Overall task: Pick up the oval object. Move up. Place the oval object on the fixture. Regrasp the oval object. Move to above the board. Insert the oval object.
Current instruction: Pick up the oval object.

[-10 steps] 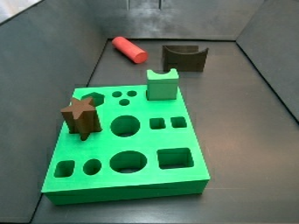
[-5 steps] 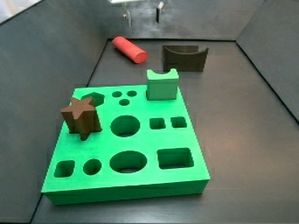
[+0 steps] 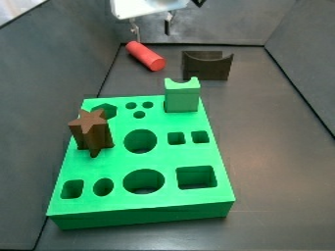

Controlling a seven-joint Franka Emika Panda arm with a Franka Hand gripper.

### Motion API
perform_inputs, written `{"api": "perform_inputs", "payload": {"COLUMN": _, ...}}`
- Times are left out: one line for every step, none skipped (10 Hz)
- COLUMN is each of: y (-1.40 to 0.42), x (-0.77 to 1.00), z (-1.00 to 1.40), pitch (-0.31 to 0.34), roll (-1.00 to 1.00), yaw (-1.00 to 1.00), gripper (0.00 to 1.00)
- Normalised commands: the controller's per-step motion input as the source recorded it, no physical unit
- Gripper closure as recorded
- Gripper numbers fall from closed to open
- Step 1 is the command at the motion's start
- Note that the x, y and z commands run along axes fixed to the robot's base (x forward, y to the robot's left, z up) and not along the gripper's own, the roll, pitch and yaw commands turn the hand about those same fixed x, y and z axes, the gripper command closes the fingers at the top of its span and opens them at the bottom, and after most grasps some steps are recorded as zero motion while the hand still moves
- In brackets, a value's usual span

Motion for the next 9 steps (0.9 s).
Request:
{"api": "perform_inputs", "payload": {"y": 0.19, "x": -0.12, "z": -0.41, "pitch": -0.083, "roll": 0.00, "yaw": 0.24, "gripper": 0.00}}
{"api": "perform_inputs", "payload": {"y": 0.17, "x": -0.13, "z": -0.44, "pitch": -0.096, "roll": 0.00, "yaw": 0.23, "gripper": 0.00}}
{"api": "perform_inputs", "payload": {"y": 0.10, "x": -0.15, "z": -0.39, "pitch": -0.097, "roll": 0.00, "yaw": 0.24, "gripper": 0.00}}
{"api": "perform_inputs", "payload": {"y": 0.04, "x": -0.16, "z": -0.31, "pitch": -0.084, "roll": 0.00, "yaw": 0.21, "gripper": 0.00}}
{"api": "perform_inputs", "payload": {"y": 0.02, "x": -0.29, "z": -0.30, "pitch": -0.087, "roll": 0.00, "yaw": 0.15, "gripper": 0.00}}
{"api": "perform_inputs", "payload": {"y": 0.00, "x": -0.19, "z": -0.18, "pitch": -0.060, "roll": 0.00, "yaw": -0.02, "gripper": 0.00}}
{"api": "perform_inputs", "payload": {"y": 0.00, "x": -0.12, "z": -0.21, "pitch": -0.057, "roll": -0.02, "yaw": -0.17, "gripper": 0.00}}
{"api": "perform_inputs", "payload": {"y": 0.03, "x": -0.09, "z": -0.21, "pitch": -0.051, "roll": -0.04, "yaw": -0.21, "gripper": 0.00}}
{"api": "perform_inputs", "payload": {"y": 0.03, "x": -0.03, "z": -0.29, "pitch": -0.097, "roll": -0.09, "yaw": -0.24, "gripper": 0.00}}
